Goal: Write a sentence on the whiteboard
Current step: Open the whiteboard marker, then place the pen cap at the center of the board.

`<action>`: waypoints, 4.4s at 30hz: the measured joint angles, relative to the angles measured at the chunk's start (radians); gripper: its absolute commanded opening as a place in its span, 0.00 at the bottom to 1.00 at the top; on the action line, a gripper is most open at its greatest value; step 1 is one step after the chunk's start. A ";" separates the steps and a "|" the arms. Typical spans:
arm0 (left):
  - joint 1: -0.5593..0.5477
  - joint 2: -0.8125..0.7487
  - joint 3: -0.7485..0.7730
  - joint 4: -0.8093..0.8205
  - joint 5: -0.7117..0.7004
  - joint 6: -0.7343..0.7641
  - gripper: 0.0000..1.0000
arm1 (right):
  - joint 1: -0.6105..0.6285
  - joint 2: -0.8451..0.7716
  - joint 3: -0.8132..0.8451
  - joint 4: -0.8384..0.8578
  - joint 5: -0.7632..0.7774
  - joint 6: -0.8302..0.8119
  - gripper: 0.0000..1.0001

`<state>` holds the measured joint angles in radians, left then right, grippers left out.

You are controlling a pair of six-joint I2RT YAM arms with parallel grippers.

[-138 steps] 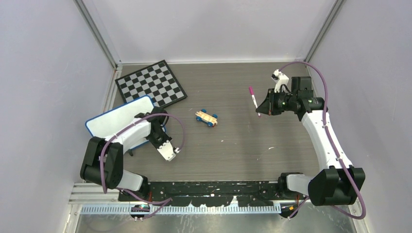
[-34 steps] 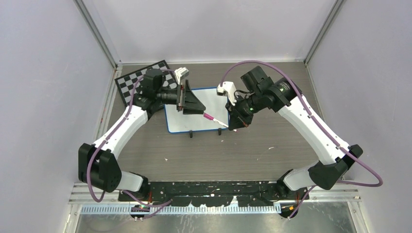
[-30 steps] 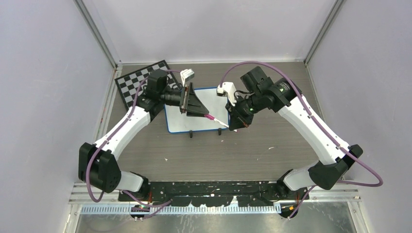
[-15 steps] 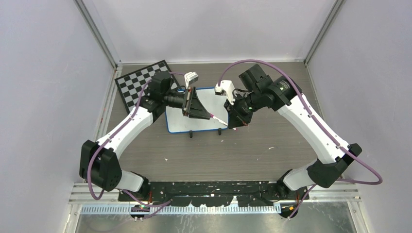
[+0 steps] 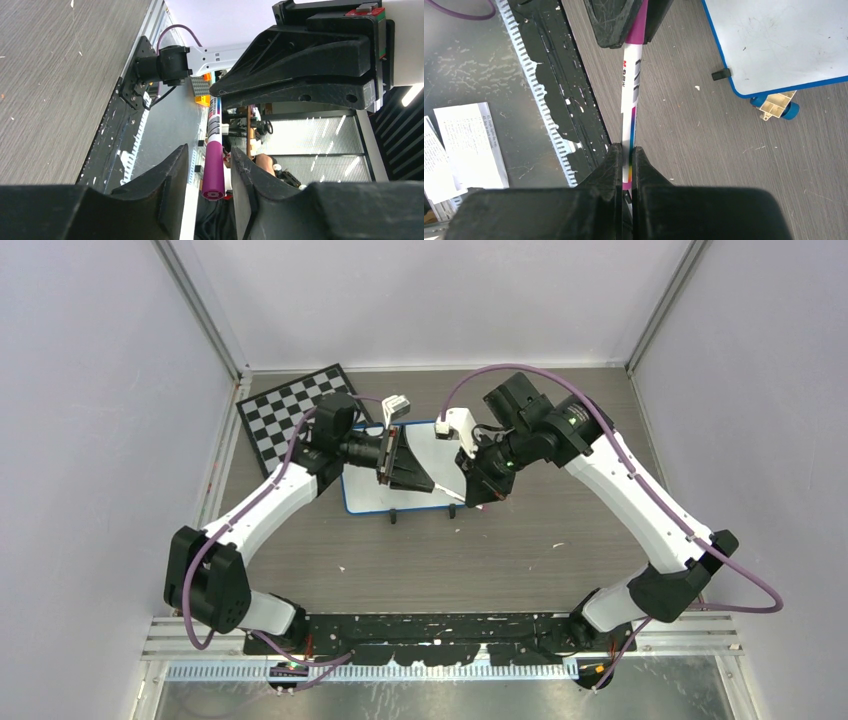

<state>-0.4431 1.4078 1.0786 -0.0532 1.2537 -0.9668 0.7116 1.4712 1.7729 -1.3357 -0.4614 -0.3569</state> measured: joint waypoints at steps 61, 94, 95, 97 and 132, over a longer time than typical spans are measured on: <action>0.070 -0.020 -0.169 1.037 -0.304 -0.542 0.00 | -0.287 -0.092 -0.343 1.068 -0.465 1.188 0.28; 0.105 -0.058 -0.209 0.976 -0.279 -0.495 0.00 | -0.299 -0.058 -0.338 1.013 -0.529 1.109 0.00; 0.107 -0.062 -0.217 0.976 -0.286 -0.495 0.00 | -0.304 -0.056 -0.338 1.013 -0.533 1.111 0.00; 0.117 -0.069 -0.234 0.976 -0.294 -0.495 0.00 | -0.318 -0.055 -0.338 1.014 -0.537 1.117 0.00; 0.374 -0.203 0.120 -0.692 -0.811 0.980 0.01 | -0.587 -0.183 -0.454 0.899 -0.621 0.958 0.00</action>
<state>-0.0689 1.2053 1.1988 -0.7452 0.4423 0.0135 0.1246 1.2881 1.3193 -0.4366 -1.0821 0.6010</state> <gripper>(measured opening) 0.151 0.203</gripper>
